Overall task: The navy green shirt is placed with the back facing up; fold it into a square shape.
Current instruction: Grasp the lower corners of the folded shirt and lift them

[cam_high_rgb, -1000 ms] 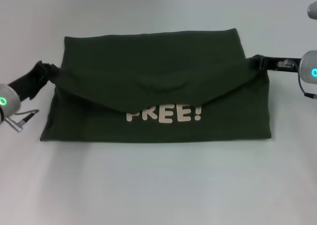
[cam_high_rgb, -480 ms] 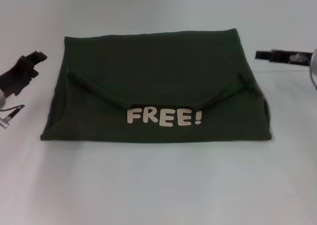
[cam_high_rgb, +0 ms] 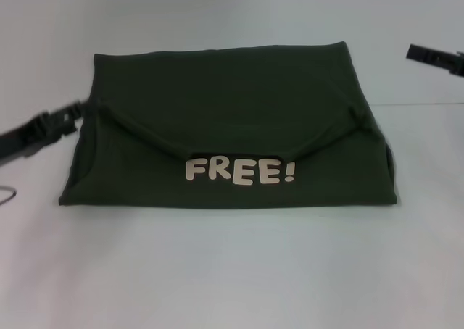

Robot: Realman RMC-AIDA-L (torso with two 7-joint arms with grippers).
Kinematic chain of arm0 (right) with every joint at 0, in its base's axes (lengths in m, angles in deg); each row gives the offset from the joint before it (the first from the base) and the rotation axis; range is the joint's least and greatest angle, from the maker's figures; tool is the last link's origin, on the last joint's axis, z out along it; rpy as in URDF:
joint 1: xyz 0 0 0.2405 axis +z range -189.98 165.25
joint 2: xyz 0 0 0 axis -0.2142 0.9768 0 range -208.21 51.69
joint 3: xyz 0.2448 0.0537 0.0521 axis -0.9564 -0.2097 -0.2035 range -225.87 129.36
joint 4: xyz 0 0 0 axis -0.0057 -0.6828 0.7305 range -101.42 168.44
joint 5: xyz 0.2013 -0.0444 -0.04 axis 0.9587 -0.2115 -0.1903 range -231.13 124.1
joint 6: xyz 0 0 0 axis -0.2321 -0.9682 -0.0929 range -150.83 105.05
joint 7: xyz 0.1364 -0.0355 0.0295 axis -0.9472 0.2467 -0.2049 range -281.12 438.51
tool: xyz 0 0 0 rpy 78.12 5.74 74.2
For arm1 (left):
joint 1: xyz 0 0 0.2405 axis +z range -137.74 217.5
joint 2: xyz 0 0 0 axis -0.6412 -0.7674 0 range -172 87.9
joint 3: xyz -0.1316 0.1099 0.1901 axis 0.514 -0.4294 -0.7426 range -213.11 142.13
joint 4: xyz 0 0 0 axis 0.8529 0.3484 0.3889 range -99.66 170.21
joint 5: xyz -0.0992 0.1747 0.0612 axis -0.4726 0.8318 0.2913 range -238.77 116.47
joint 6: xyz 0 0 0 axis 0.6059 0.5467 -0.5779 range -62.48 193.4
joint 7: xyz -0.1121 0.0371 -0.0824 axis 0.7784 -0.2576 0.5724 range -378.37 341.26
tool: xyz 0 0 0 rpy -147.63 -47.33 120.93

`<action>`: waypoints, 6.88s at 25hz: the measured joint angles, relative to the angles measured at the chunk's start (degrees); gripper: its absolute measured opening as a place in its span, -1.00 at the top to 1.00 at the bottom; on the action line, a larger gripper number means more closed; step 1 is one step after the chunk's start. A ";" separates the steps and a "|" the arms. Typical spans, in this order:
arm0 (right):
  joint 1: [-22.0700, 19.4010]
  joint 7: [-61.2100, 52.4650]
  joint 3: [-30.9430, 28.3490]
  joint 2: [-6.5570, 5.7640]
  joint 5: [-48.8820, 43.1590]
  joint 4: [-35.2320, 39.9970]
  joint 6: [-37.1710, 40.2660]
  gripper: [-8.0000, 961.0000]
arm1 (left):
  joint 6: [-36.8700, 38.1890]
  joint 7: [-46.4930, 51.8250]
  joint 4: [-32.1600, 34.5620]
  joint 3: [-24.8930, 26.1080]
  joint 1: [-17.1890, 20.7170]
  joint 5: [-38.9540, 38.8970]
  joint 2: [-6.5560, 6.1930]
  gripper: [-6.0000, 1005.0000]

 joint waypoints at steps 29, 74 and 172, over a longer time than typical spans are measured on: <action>-1.06 -0.42 0.11 -0.85 -10.50 -0.99 11.97 -0.91 | -20.91 -2.69 0.00 -14.84 -0.99 13.92 1.05 -0.75; -0.53 -0.72 0.11 -0.88 -11.25 -1.75 11.53 -0.85 | -23.73 2.59 0.21 -17.44 -2.37 19.01 0.91 0.32; 9.79 -29.59 14.22 1.84 -37.34 -9.15 -8.28 0.51 | -23.08 6.10 0.88 -18.17 -4.44 19.26 1.10 0.98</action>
